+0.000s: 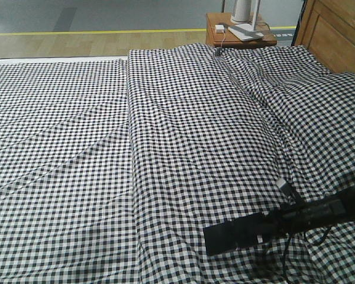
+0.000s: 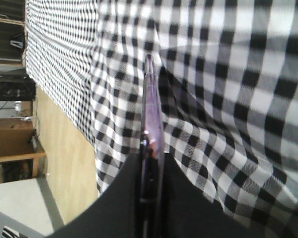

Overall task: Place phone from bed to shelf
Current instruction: 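Lift the gripped black phone up off the bed with the right gripper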

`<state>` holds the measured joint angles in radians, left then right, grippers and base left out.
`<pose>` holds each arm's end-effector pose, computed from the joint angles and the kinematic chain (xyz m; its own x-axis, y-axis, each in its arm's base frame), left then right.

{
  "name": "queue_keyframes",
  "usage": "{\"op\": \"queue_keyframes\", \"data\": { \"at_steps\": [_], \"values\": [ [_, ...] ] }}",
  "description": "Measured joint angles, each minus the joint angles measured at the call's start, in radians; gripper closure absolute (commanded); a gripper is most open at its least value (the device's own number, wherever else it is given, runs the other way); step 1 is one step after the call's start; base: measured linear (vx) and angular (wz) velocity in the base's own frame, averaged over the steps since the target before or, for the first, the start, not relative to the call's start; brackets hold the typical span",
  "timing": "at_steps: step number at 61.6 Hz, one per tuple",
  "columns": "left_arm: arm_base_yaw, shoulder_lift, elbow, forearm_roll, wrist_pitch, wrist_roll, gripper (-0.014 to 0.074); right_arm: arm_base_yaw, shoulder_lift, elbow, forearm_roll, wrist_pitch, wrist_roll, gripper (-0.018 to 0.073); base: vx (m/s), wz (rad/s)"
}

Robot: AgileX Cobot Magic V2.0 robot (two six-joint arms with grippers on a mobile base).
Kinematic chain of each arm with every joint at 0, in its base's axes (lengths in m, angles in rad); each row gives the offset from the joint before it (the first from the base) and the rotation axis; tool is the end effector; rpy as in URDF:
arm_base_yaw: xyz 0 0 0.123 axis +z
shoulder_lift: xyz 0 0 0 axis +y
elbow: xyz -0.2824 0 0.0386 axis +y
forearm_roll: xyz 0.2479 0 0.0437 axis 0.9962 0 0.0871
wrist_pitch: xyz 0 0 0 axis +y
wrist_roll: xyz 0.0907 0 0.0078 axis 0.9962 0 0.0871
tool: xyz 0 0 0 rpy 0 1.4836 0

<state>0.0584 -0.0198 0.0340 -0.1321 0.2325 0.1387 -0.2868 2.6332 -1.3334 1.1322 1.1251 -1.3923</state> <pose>0.0553 0.0004 0.1818 -0.1569 0.0010 -0.9876 -0.0268 0.9996 0.0052 0.3615 -0.0290 -0.0493 -0.9820 -0.0739 -0.1737 -0.1861 0.5339 0.8248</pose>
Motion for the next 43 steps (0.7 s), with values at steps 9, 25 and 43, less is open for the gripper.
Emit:
{"op": "queue_keyframes", "data": {
  "at_steps": [9, 25, 43],
  "values": [
    [0.0, 0.0, 0.0, 0.0, 0.0, 0.0, 0.0596, 0.0, -0.093, 0.0, -0.021, 0.0, 0.068, 0.0565, 0.0, 0.0],
    [0.0, 0.0, 0.0, 0.0, 0.0, 0.0, 0.0596, 0.001, -0.332, 0.008, -0.109, 0.015, 0.191, 0.0564, 0.0, 0.0],
    [0.0, 0.0, 0.0, 0.0, 0.0, 0.0, 0.0596, 0.001, -0.614, 0.013, -0.187, 0.041, 0.27, 0.0562, 0.0, 0.0]
  ]
}}
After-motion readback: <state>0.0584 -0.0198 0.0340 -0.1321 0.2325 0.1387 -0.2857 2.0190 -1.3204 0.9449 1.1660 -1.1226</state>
